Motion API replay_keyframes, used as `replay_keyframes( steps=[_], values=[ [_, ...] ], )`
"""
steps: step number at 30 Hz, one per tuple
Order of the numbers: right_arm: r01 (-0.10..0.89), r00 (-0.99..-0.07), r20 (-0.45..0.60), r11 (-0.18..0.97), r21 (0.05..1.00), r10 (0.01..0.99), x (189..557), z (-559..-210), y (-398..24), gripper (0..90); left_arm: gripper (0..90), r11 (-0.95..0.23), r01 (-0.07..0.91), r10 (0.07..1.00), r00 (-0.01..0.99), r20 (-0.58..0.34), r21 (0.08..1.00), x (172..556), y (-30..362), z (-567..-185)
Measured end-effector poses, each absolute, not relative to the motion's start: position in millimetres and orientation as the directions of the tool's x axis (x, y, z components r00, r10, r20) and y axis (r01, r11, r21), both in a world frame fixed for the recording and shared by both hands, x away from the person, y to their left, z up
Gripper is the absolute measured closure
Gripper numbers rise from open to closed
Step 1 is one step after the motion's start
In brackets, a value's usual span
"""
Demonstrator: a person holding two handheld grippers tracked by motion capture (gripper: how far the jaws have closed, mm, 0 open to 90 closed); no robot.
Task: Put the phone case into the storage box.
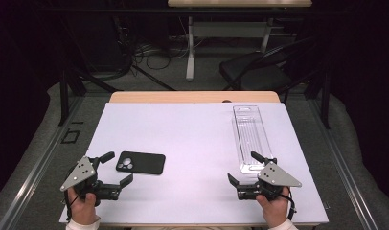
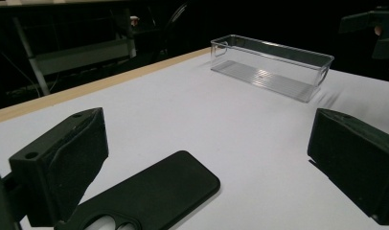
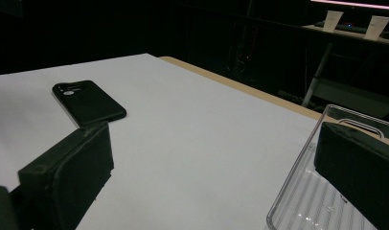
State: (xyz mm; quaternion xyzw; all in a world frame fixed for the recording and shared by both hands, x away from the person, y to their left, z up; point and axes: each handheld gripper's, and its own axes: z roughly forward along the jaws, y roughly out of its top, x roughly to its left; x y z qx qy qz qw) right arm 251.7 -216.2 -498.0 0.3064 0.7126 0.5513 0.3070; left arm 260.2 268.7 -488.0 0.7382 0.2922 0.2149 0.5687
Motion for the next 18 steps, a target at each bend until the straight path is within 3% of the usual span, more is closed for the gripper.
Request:
replay_keyframes(
  steps=[7,18],
  values=[
    [0.095,-0.622,-0.103,0.205,0.974,0.776,251,-497,-215,0.0,0.3,-0.179,0.186,0.666,0.746,-0.02,0.966,264,269,-484],
    [0.104,-0.621,-0.098,0.205,0.973,0.777,253,-497,-215,0.0,0.3,-0.244,0.295,0.646,0.76,-0.072,0.924,288,266,-476]
  ],
)
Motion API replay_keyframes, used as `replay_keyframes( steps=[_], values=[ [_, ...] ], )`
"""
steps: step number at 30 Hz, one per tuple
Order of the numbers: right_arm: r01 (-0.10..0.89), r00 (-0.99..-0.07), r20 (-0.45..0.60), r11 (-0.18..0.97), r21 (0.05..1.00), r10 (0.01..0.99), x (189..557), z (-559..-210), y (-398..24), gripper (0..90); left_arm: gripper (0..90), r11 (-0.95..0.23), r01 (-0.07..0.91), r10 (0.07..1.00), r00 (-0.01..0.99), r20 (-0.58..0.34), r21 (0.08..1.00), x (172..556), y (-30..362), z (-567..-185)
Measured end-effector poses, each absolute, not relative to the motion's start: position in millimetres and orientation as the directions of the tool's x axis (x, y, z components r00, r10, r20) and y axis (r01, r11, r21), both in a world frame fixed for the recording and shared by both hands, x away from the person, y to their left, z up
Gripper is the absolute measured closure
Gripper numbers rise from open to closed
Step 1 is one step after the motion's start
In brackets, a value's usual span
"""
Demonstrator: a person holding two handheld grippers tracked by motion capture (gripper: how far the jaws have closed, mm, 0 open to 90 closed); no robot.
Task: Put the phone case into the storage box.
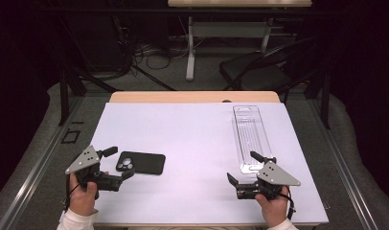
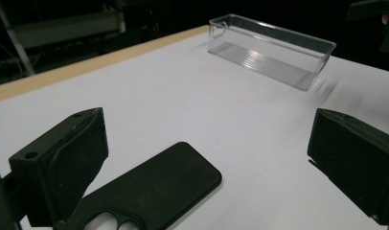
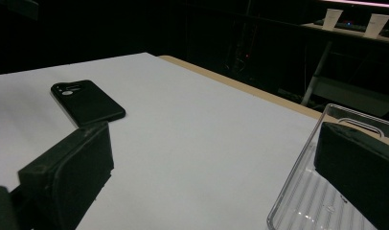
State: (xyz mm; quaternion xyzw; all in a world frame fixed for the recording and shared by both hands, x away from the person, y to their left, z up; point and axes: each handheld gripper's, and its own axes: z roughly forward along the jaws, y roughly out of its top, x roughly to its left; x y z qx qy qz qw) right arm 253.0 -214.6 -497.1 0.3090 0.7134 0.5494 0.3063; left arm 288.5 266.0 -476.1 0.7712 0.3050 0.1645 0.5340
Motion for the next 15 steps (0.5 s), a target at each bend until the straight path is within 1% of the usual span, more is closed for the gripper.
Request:
replay_keyframes(
  steps=[4,9,10,13,15],
  values=[
    [0.102,-0.615,-0.102,0.207,0.973,0.782,251,-496,-214,0.0,0.3,-0.281,0.309,0.635,0.77,-0.066,0.909,299,263,-476],
    [0.106,-0.614,-0.099,0.206,0.973,0.783,251,-496,-215,0.0,0.3,-0.303,0.338,0.62,0.78,-0.085,0.891,310,262,-474],
    [0.107,-0.615,-0.095,0.202,0.974,0.782,252,-496,-214,0.0,0.3,-0.338,0.357,0.623,0.778,-0.077,0.871,315,261,-472],
    [0.12,-0.619,-0.086,0.203,0.972,0.781,253,-497,-215,0.0,0.3,-0.363,0.368,0.621,0.78,-0.072,0.856,319,260,-472],
    [0.128,-0.622,-0.076,0.197,0.972,0.779,254,-498,-215,0.0,0.3,-0.41,0.36,0.617,0.786,-0.036,0.838,322,259,-470]
  ],
)
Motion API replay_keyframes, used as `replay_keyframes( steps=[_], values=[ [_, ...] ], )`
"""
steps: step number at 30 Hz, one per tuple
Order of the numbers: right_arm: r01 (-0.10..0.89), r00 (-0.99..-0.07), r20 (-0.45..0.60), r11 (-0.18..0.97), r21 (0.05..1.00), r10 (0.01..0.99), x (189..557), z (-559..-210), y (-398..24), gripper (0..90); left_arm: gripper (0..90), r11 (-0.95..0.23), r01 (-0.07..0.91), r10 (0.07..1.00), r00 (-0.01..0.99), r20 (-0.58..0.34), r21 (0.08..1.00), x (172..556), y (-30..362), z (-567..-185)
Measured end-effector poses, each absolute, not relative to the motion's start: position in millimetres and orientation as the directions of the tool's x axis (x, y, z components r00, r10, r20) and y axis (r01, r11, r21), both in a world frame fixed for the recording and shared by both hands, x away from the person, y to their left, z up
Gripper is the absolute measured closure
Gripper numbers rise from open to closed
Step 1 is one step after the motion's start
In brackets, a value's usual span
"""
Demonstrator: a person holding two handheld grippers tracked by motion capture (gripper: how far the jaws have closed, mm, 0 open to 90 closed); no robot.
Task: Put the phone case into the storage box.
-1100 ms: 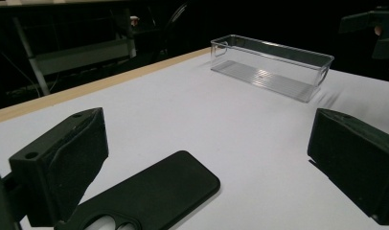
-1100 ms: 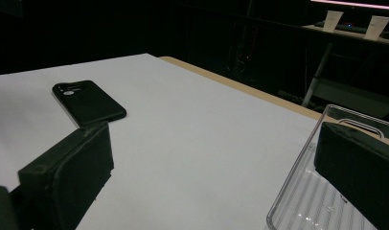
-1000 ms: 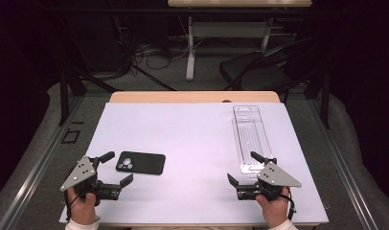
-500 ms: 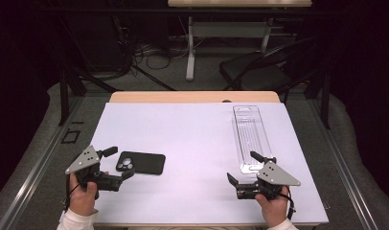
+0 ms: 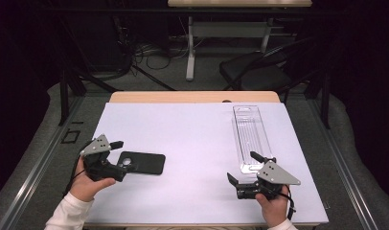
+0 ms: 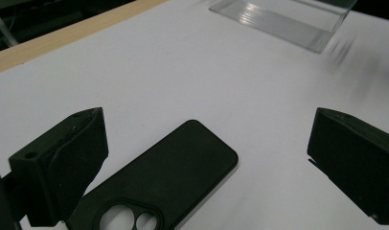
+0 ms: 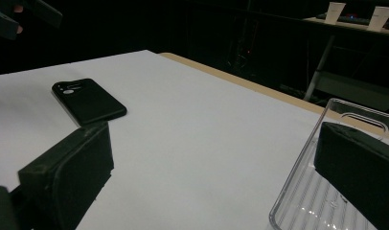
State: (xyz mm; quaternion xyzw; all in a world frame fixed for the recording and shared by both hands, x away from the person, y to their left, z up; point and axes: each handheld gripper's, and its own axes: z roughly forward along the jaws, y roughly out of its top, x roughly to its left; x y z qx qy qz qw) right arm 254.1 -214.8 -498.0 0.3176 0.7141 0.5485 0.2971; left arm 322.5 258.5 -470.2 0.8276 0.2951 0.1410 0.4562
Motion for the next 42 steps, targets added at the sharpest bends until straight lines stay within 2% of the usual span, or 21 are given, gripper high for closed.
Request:
replay_keyframes(
  steps=[17,25,28,29,30,33,34,35,37,38,41,42],
  values=[
    [0.138,-0.628,-0.074,0.204,0.969,0.775,256,-499,-213,0.0,2.3,-0.471,0.43,0.647,0.762,-0.029,0.77,350,256,-464],
    [0.146,-0.628,-0.073,0.209,0.967,0.775,258,-501,-212,0.0,19.5,-0.459,0.497,0.7,0.712,-0.045,0.736,372,255,-472],
    [0.147,-0.627,-0.072,0.209,0.967,0.776,258,-501,-212,0.0,30.9,-0.453,0.513,0.717,0.695,-0.043,0.729,376,255,-475],
    [0.148,-0.626,-0.071,0.208,0.967,0.776,258,-501,-213,0.0,30.9,-0.456,0.514,0.718,0.695,-0.041,0.726,378,255,-475],
    [0.149,-0.625,-0.073,0.211,0.966,0.777,258,-501,-213,0.0,38.1,-0.449,0.53,0.732,0.68,-0.044,0.719,381,255,-477],
    [0.152,-0.625,-0.072,0.212,0.966,0.777,258,-501,-213,0.0,48.3,-0.439,0.553,0.748,0.662,-0.053,0.709,385,256,-480],
    [0.152,-0.625,-0.072,0.212,0.966,0.777,258,-501,-213,0.0,48.3,-0.437,0.556,0.752,0.657,-0.052,0.707,387,256,-482],
    [0.151,-0.625,-0.074,0.213,0.965,0.777,258,-501,-213,0.0,57.2,-0.438,0.562,0.751,0.658,-0.058,0.702,388,257,-483],
    [0.15,-0.625,-0.074,0.214,0.965,0.777,258,-501,-213,0.0,58.6,-0.419,0.584,0.764,0.64,-0.077,0.696,391,257,-487],
    [0.15,-0.625,-0.077,0.216,0.965,0.777,258,-501,-213,0.0,64.7,-0.42,0.586,0.768,0.636,-0.073,0.693,393,257,-490],
    [0.151,-0.627,-0.077,0.218,0.964,0.776,258,-501,-214,0.2,74.8,-0.413,0.596,0.778,0.624,-0.074,0.689,397,257,-496],
    [0.151,-0.627,-0.077,0.218,0.964,0.776,258,-501,-214,0.2,74.8,-0.414,0.598,0.781,0.621,-0.07,0.687,399,257,-498]
  ],
)
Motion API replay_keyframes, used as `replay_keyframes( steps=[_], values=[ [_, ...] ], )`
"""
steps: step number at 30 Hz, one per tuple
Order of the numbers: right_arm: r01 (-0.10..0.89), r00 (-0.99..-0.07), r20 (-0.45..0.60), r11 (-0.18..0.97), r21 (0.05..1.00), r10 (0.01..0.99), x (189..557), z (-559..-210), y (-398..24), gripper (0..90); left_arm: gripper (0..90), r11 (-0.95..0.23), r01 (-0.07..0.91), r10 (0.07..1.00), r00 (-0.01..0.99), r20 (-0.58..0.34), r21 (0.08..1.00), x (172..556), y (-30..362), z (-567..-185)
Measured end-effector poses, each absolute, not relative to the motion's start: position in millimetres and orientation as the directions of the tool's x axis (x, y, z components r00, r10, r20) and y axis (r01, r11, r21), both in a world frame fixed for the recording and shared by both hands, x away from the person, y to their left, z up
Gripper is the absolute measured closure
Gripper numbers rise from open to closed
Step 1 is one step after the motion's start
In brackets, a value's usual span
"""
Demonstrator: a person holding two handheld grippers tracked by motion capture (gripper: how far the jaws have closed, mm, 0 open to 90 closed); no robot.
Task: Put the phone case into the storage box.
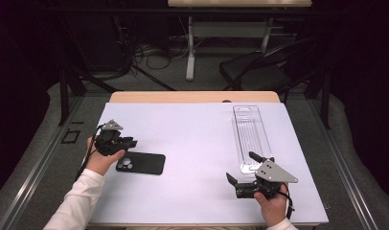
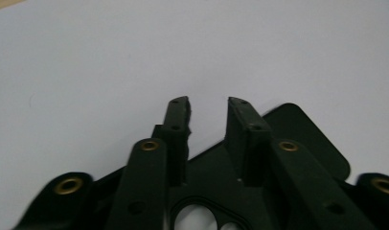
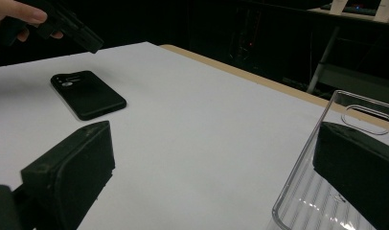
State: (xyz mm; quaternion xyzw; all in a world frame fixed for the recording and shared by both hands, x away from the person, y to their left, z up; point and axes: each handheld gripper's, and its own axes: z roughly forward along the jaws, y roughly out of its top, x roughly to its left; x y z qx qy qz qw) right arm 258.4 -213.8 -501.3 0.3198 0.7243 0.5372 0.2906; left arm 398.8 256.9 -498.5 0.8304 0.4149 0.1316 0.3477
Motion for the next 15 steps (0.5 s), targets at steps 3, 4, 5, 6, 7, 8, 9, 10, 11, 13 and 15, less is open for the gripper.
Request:
replay_keyframes(
  steps=[3,4,5,6,7,8,9,10,11,13,15],
  values=[
    [0.149,-0.626,-0.08,0.219,0.964,0.776,258,-501,-214,0.4,90.0,-0.407,0.629,0.798,0.598,-0.078,0.663,404,256,-505],
    [0.149,-0.626,-0.08,0.219,0.964,0.776,258,-501,-214,0.4,90.0,-0.407,0.629,0.798,0.598,-0.078,0.663,404,256,-505],
    [0.145,-0.626,-0.081,0.218,0.965,0.776,258,-501,-214,0.5,90.0,-0.397,0.634,0.808,0.584,-0.076,0.664,406,256,-509],
    [0.145,-0.626,-0.082,0.219,0.965,0.776,258,-501,-215,0.5,90.0,-0.408,0.638,0.806,0.588,-0.071,0.653,408,256,-509],
    [0.145,-0.625,-0.082,0.219,0.965,0.776,258,-501,-215,0.5,90.0,-0.407,0.639,0.812,0.581,-0.062,0.653,408,255,-510],
    [0.145,-0.625,-0.082,0.219,0.965,0.776,258,-501,-215,0.5,90.0,-0.407,0.639,0.812,0.581,-0.062,0.653,408,255,-510],
    [0.147,-0.625,-0.082,0.22,0.964,0.776,258,-501,-214,0.6,90.0,-0.406,0.645,0.817,0.573,-0.059,0.647,410,255,-512],
    [0.147,-0.625,-0.082,0.22,0.964,0.776,258,-501,-214,0.6,90.0,-0.406,0.645,0.817,0.573,-0.059,0.647,410,255,-512],
    [0.147,-0.625,-0.083,0.222,0.964,0.776,258,-501,-214,0.6,90.0,-0.399,0.645,0.819,0.57,-0.062,0.652,410,255,-514],
    [0.146,-0.627,-0.084,0.222,0.964,0.774,258,-502,-214,0.6,90.0,-0.392,0.65,0.819,0.569,-0.075,0.651,412,256,-518],
    [0.15,-0.628,-0.081,0.222,0.963,0.774,258,-502,-213,0.6,90.0,-0.376,0.659,0.824,0.56,-0.09,0.652,413,257,-524]
  ],
)
